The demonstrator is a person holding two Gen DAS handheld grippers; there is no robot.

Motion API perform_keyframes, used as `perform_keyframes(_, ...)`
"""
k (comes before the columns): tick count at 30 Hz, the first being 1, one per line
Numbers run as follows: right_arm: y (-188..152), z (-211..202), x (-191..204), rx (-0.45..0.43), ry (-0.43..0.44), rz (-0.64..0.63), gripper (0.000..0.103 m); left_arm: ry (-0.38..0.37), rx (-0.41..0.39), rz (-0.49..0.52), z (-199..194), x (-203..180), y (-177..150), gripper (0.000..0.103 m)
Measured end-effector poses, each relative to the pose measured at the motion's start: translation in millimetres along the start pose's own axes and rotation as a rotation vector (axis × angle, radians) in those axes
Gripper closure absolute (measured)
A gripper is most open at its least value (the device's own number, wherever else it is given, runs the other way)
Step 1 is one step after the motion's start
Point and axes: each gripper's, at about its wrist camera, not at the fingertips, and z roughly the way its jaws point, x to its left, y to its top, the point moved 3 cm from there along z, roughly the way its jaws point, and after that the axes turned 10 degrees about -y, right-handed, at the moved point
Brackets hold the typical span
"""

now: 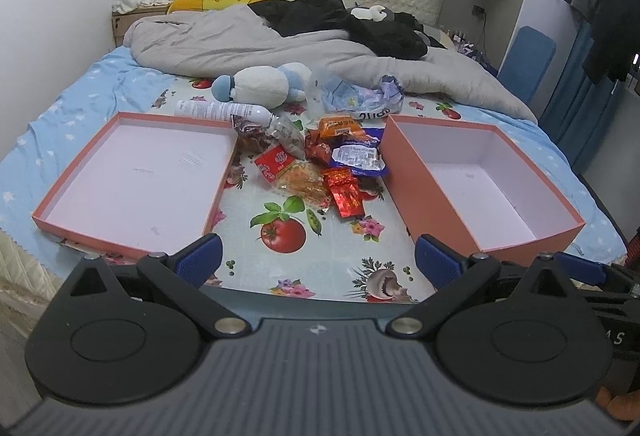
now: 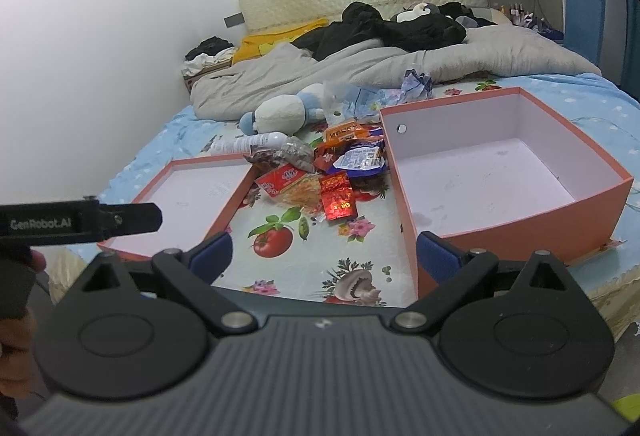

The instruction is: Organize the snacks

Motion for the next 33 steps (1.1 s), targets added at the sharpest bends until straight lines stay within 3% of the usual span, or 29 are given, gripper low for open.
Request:
perform_keyframes(10,1,20,0,0.029,-0.027,0.002,0.003,-0.007,0.043,-0.022,24,11,-1,0.000)
perform_keyframes(14,3,30,1,0.035,0.005,-0.002,0.003,-0.017,0.063,-0.035,38,17,1,0.000)
perform_keyframes(22,11,57,6,0.054,-0.042,-0.023,0.003,-0.012,0.106,-0.052,75,36,10,0.000)
perform_keyframes(27,23,77,8,0.048,-0.052,-0.007,0.003,-0.020,0.130,-0.008,103,42,17,0.000)
perform_keyframes(33,33,112,13,0.083,0.033,0.066,0.008,-0.042,0.155,-0.026,142,59,20,0.000)
